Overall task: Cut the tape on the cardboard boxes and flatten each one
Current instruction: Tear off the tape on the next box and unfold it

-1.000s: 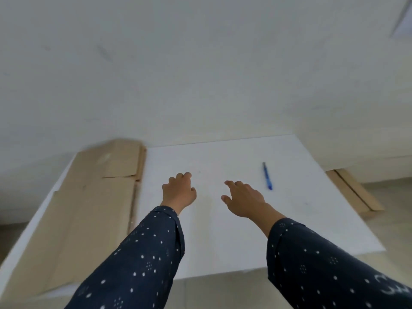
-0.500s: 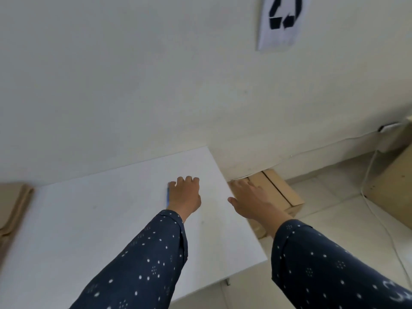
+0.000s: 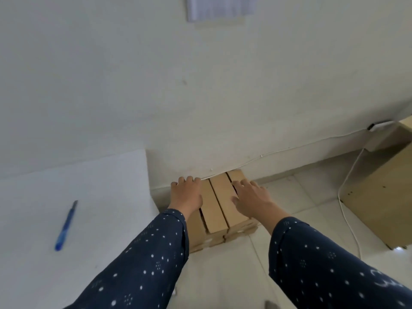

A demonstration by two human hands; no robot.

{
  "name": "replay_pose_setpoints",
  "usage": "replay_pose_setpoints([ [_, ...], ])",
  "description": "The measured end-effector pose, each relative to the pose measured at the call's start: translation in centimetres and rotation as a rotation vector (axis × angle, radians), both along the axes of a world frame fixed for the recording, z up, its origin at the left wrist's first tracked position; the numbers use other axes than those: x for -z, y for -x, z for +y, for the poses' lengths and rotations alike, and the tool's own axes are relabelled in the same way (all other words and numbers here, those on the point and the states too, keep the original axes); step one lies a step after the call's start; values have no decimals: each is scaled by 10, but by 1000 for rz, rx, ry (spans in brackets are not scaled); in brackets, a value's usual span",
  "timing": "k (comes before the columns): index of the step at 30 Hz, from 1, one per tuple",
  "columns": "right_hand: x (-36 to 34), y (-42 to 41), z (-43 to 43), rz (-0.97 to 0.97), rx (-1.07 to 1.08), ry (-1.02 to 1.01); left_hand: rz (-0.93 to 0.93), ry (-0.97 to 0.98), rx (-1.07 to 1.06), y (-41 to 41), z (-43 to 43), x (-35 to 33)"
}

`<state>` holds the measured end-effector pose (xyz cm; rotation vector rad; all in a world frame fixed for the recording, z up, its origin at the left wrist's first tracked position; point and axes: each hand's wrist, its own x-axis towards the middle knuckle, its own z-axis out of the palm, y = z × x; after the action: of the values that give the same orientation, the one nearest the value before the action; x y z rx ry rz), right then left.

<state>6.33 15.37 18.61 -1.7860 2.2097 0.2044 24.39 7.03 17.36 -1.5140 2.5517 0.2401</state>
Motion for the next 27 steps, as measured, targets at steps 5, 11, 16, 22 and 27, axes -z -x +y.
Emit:
replay_pose_setpoints([
  [5, 63, 94, -33, 13, -93, -93, 82, -89, -178, 91, -8, 70],
  [11, 179, 168, -67, -47, -102, -156, 112, -225, -277, 166, -18, 190],
  [16, 301, 199, -96, -74, -98, -172, 152, -313, -403, 195, -43, 309],
  [22, 428, 227, -128, -107, -7, -136, 246, -312, -490, 222, -76, 428],
  [27, 487, 235, -139, -310, 181, -29, 319, -175, -669, 247, -89, 466],
])
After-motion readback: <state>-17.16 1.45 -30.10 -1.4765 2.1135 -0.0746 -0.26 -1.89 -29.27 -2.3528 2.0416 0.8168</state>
